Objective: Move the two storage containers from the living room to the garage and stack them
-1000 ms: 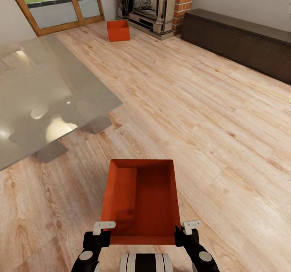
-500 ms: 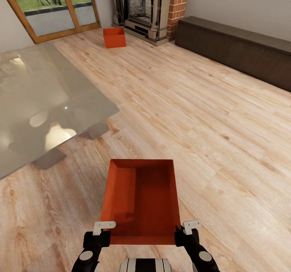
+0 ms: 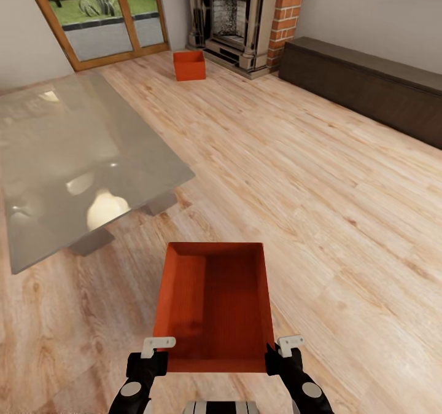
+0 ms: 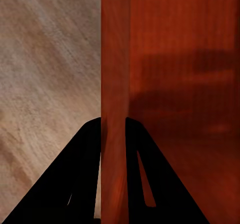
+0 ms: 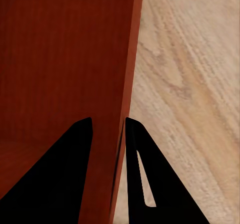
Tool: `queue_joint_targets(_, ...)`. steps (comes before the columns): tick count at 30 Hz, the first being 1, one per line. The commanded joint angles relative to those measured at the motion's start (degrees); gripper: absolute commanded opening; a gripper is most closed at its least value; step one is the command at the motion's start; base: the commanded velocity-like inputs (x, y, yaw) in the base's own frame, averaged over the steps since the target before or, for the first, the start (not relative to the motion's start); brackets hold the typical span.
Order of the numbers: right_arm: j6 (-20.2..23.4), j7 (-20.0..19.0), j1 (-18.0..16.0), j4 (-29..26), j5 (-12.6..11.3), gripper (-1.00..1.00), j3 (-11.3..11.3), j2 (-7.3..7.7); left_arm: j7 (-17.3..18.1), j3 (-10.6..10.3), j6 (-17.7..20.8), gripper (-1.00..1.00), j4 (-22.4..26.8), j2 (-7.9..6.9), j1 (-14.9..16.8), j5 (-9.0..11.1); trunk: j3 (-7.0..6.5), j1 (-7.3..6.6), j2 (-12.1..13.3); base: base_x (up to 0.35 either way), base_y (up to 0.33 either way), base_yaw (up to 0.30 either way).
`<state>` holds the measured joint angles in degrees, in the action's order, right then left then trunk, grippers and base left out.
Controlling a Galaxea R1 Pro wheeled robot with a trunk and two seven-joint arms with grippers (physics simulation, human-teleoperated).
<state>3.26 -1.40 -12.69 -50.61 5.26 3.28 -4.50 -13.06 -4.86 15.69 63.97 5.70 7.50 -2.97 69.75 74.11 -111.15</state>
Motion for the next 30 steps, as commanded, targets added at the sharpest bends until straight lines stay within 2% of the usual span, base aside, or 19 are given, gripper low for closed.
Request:
queue_joint_targets(1,0.3,-0.3,0.0,-0.3,0.5,-1.00,0.1,-0.07,-0.6,-0.2,0.4,-1.00,-0.3,0.01,0.0,0.2,-0.24,-0.23,0.4,0.000,0.000,0.157)
queue_joint_targets(19,0.3,-0.3,0.0,-0.3,0.5,-1.00,0.1,-0.07,-0.6,-0.2,0.4,-1.00,-0.3,0.10,0.0,0.2,-4.95,-4.18,7.6,0.000,0.000,0.150)
queue_joint_targets(30,0.3,-0.3,0.0,-0.3,0.5,-1.00,0.1,-0.07,-0.6,-0.2,0.4,-1.00,-0.3,0.10,0.0,0.2,-7.93,-6.60,12.0,0.000,0.000,0.013)
